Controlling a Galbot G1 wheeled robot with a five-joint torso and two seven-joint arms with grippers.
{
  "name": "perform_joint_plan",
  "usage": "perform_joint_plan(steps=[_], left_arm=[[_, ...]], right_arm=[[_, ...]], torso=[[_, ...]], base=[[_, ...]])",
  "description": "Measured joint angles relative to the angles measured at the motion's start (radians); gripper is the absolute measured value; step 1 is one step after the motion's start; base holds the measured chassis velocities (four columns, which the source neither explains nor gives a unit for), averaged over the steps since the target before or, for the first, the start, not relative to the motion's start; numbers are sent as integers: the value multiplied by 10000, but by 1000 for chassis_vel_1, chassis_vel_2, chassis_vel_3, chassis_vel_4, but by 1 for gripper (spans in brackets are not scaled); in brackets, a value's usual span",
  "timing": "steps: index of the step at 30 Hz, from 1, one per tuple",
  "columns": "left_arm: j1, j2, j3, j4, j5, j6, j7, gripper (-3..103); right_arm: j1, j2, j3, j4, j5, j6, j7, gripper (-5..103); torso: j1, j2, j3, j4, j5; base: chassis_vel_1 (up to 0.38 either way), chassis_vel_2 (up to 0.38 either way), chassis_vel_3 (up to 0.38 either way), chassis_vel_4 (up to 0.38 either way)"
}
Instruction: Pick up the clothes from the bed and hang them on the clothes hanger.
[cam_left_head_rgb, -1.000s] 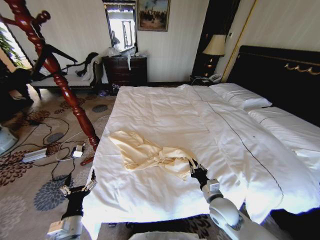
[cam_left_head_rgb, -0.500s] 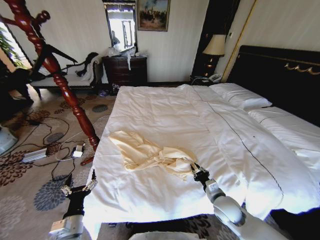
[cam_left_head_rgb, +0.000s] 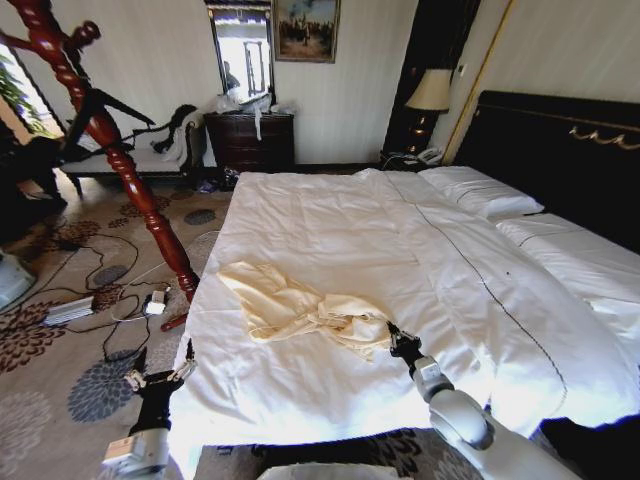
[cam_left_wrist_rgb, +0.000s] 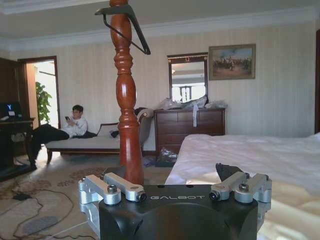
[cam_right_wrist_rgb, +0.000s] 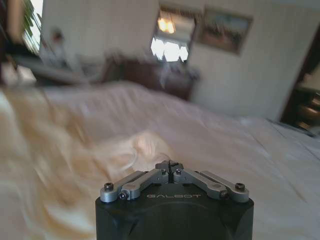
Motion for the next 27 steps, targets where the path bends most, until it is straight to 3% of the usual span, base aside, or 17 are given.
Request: perform_joint_plan(steps=[1,3,4,5,7,9,14,21,23,26,27], left_arm=[[2,81,-1,-97,-222,90,0,100],[2,153,0,-173,-399,154,1,100],[2,470,58,-409,-892,326,99,100],[2,470,58,-409,-892,326,99,100],[-24,888,213,-550,-1141,396,388,100],[-131,1167,375,-526,-1266,406,612,100],[-570,1608,1168,173,-1611,450,999,100],[-1561,1904,2812,1302,-2539,762,1225,100],[-1975,2027,3492,1880,-2160,754,1237,100],[-2412,2256,4361,2602,-924,516,1234,100],[-2412,2256,4361,2602,-924,516,1234,100]], right_arm=[[52,-74,107,216,598,687,-661,0],[77,-137,170,360,976,1019,-1057,0],[171,-497,372,1059,2829,1888,-2504,0],[171,-497,372,1059,2829,1888,-2504,0],[329,-1009,534,1969,5090,2176,-3682,0],[550,-1338,647,2471,6395,2184,-4225,0],[1185,-2089,797,2773,7729,2102,-4818,0],[1604,-3306,1379,3031,8482,2031,-4915,0],[1982,-3696,1623,3248,8860,1939,-4729,0],[2930,-4053,1633,3474,9367,1802,-4286,0],[2930,-4053,1633,3474,9367,1802,-4286,0]], torso=[[0,0,0,2,0],[0,0,0,3,0],[0,0,0,4,-1],[0,0,0,4,-1],[0,0,0,0,-2],[0,0,0,1,-2],[0,-1,0,3,1],[0,0,0,-2,-3],[1,-1,1,-2,-1],[0,-1,1,2,-3],[0,-1,1,2,-3]], base=[[0,0,0,0],[0,0,0,0],[0,0,0,0],[0,0,0,0],[0,0,0,0],[0,0,0,0],[0,0,0,0],[0,0,0,0],[0,0,0,0],[0,0,0,0],[0,0,0,0]])
